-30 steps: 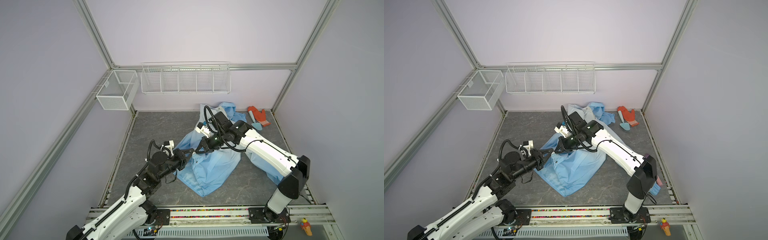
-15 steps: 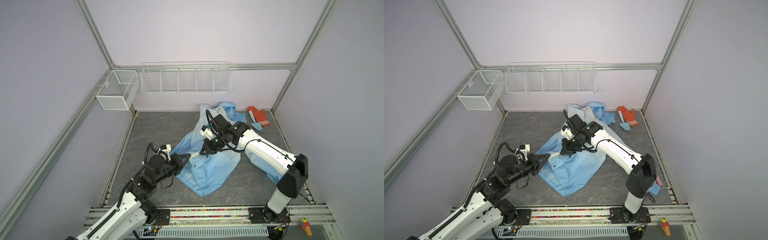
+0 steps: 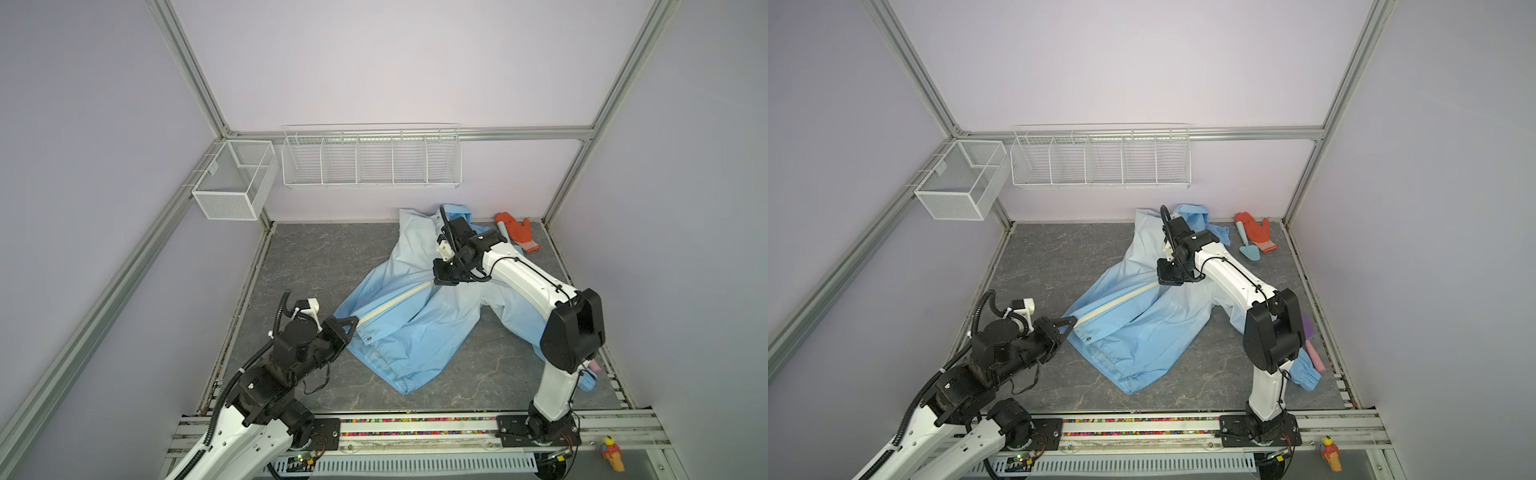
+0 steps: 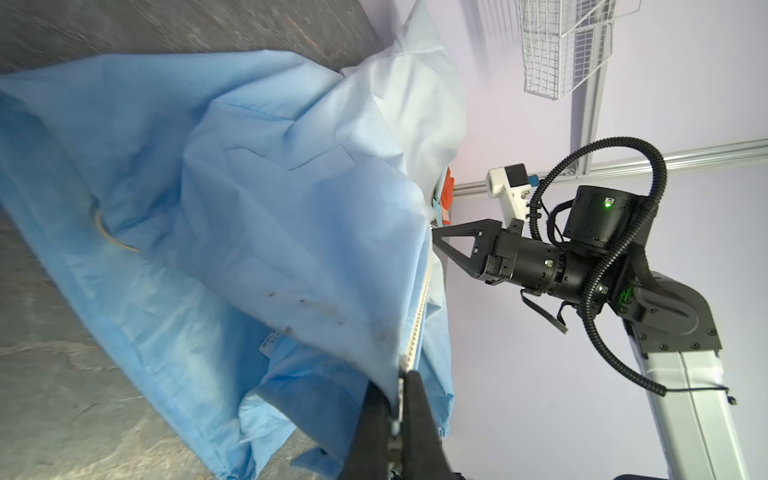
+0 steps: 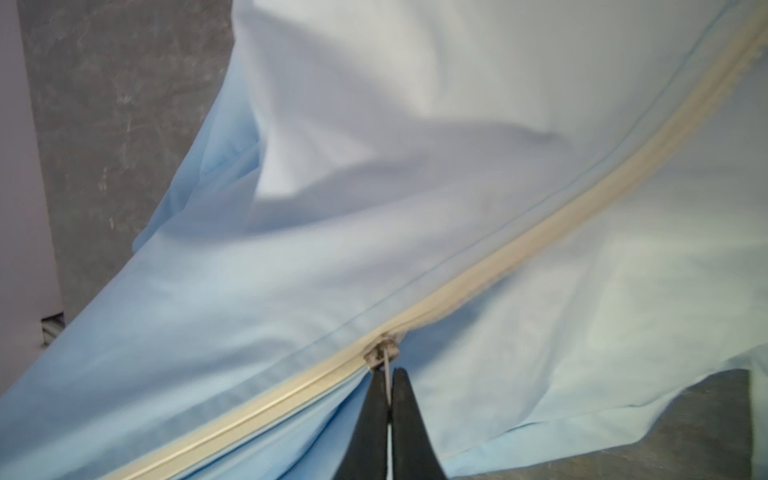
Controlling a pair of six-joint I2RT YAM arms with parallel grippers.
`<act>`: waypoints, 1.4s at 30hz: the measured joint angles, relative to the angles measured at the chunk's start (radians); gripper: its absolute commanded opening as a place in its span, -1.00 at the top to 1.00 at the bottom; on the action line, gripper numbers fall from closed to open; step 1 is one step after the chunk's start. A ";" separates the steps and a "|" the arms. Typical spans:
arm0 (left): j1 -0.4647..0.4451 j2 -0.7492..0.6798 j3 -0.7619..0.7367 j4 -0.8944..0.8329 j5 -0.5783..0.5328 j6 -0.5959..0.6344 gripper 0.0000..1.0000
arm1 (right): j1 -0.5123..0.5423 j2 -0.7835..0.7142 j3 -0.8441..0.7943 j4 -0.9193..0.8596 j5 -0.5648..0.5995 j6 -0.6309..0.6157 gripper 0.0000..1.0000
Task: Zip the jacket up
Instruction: 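Lift the jacket with both grippers, drawing the slider up to the collar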
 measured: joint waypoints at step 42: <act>0.560 0.883 1.085 -0.134 -0.025 0.655 1.00 | -0.426 0.437 0.901 0.130 -0.207 0.222 0.85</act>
